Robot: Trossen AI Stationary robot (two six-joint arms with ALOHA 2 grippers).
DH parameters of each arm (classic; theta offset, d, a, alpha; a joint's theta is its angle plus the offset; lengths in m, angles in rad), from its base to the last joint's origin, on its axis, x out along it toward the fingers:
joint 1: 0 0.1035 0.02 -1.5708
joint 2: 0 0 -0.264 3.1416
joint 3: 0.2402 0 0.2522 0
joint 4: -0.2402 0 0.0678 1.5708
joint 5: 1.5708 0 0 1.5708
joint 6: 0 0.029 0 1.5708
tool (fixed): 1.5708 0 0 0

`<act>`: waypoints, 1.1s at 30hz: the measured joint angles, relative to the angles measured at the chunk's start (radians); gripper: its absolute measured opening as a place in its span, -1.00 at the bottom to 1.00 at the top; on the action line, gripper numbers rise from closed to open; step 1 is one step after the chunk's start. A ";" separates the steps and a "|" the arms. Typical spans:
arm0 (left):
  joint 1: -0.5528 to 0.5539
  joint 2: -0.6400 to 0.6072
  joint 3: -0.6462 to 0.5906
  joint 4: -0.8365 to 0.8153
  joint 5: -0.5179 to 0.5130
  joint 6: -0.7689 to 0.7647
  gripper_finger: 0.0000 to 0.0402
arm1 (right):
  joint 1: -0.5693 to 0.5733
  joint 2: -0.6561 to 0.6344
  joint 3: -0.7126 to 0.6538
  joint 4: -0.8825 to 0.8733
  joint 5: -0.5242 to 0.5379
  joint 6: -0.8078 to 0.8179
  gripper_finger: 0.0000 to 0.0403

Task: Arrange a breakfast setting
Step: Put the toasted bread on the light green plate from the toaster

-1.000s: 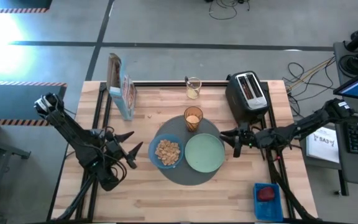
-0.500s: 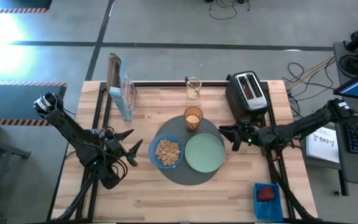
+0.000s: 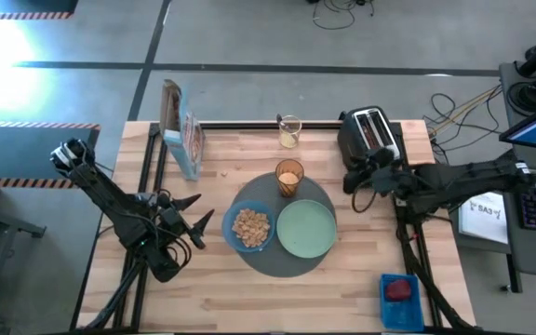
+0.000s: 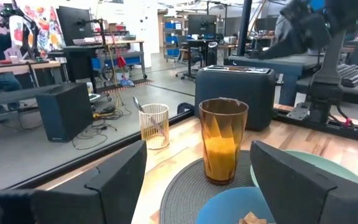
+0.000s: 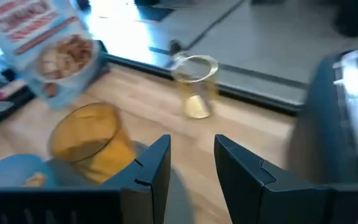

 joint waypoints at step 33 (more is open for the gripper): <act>-0.001 -0.041 -0.026 -0.026 0.035 -0.030 0.34 | -0.458 0.253 0.309 -0.516 -0.142 0.073 -0.16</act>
